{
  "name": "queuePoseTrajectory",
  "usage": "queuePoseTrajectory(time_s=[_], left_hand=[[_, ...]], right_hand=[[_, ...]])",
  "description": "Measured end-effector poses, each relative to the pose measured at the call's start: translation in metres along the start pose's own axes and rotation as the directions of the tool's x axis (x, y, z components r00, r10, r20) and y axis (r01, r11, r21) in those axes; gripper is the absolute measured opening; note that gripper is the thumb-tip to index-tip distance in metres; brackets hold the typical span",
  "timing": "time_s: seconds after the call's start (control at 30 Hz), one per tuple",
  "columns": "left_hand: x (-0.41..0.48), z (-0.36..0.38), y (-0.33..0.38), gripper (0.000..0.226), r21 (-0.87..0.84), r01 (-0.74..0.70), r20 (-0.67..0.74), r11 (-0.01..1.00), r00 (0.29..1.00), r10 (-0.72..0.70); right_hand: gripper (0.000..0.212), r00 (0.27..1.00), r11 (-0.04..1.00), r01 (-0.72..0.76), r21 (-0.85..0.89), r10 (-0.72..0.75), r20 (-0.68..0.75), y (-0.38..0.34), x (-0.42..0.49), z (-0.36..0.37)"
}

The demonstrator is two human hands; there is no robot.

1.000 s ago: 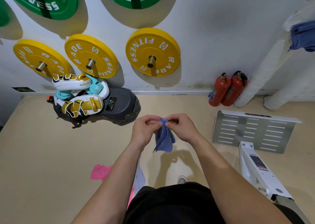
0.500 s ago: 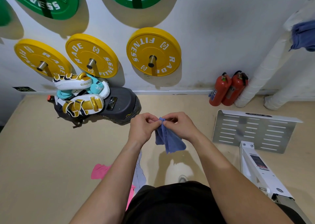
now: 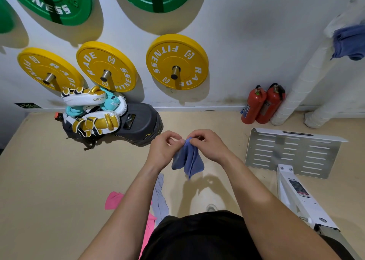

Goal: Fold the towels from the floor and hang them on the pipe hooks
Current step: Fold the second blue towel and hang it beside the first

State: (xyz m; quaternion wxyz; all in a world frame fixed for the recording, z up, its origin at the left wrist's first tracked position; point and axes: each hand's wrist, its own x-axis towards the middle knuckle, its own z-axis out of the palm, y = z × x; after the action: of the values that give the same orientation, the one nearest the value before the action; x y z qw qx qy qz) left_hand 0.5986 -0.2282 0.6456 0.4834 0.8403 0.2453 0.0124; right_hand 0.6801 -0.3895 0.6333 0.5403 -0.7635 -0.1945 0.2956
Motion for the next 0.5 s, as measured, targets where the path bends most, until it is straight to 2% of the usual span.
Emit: queuePoseTrajectory(time_s=[0.1, 0.2, 0.3, 0.5], left_hand=[[0.001, -0.002, -0.005, 0.020, 0.024, -0.072, 0.064, 0.997, 0.995, 0.071], [0.000, 0.000, -0.006, 0.011, -0.003, -0.074, 0.094, 0.997, 0.993, 0.074], [-0.001, 0.003, -0.011, 0.011, -0.015, -0.064, 0.097, 0.998, 0.993, 0.065], [-0.006, 0.012, -0.029, 0.013, 0.046, -0.031, 0.051, 0.998, 0.998, 0.029]], right_hand=[[0.021, 1.000, 1.000, 0.009, 0.008, -0.009, 0.015, -0.005, 0.000, 0.000], [0.020, 1.000, 1.000, 0.020, 0.001, -0.020, 0.020, -0.009, 0.000, -0.002], [0.019, 0.999, 0.999, 0.030, -0.021, -0.030, -0.022, -0.012, 0.000, -0.003], [0.019, 0.981, 0.983, 0.143, -0.119, -0.157, -0.117, -0.024, -0.003, -0.015]])
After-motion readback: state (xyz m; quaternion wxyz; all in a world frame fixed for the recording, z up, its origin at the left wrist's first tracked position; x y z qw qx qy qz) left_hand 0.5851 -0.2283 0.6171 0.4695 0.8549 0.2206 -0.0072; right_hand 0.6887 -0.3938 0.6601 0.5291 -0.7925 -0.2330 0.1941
